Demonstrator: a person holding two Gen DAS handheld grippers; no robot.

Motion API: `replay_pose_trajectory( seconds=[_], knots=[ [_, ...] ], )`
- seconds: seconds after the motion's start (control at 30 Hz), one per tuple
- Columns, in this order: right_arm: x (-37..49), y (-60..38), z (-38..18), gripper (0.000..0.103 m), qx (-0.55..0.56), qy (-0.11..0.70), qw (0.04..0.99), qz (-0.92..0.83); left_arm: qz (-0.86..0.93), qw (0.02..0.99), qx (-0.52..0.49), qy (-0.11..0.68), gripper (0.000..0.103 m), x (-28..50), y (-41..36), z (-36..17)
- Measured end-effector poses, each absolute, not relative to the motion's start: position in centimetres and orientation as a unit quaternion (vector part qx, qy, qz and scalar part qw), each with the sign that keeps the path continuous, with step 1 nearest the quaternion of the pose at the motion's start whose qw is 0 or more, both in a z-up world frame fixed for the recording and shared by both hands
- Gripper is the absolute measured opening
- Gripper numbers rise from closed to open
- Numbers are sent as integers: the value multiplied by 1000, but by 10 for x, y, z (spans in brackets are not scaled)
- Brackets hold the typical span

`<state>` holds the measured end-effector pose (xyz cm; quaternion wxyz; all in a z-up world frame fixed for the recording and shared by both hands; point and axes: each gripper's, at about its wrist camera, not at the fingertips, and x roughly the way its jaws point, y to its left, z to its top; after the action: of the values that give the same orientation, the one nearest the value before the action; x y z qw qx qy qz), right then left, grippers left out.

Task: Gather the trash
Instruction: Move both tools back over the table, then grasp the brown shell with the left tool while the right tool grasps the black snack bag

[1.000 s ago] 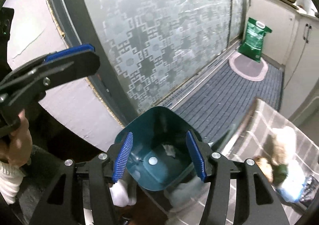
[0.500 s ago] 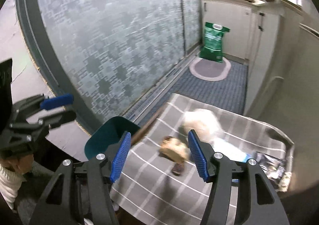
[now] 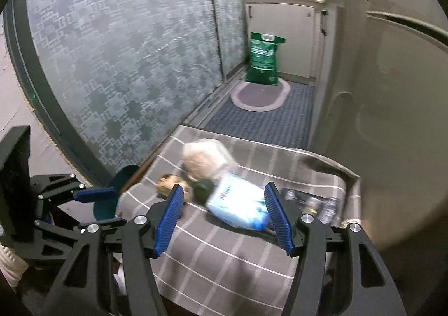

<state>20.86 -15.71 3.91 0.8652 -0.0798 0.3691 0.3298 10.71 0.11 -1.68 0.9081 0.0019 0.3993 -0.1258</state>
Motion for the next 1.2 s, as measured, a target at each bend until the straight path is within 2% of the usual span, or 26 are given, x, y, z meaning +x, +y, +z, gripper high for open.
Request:
replay_pose_trajectory(
  seconds=[0.53,0.73,0.83,0.9,0.97,1.07,1.2],
  knots=[
    [215,-212,22,60,-87,385,871,292,-131,895,-18,426,43,146,-26,-38],
    [214,-218,6,61,-127,383,869,286,-118,895,-23,429,43,158,-28,-42],
    [213,-214,-4,73,-161,375,867,286,-112,896,-22,429,38,161,-29,-46],
    [212,-211,-8,75,-181,363,866,294,-109,896,-20,429,33,162,-31,-46],
    [213,-207,-10,79,-212,345,863,303,-110,896,-18,429,23,163,-34,-47],
    [215,-203,-14,84,-243,330,850,329,-108,898,-16,427,22,164,-34,-48],
    [218,-195,-17,84,-258,327,838,352,-108,898,-18,426,22,165,-34,-48]
  ],
)
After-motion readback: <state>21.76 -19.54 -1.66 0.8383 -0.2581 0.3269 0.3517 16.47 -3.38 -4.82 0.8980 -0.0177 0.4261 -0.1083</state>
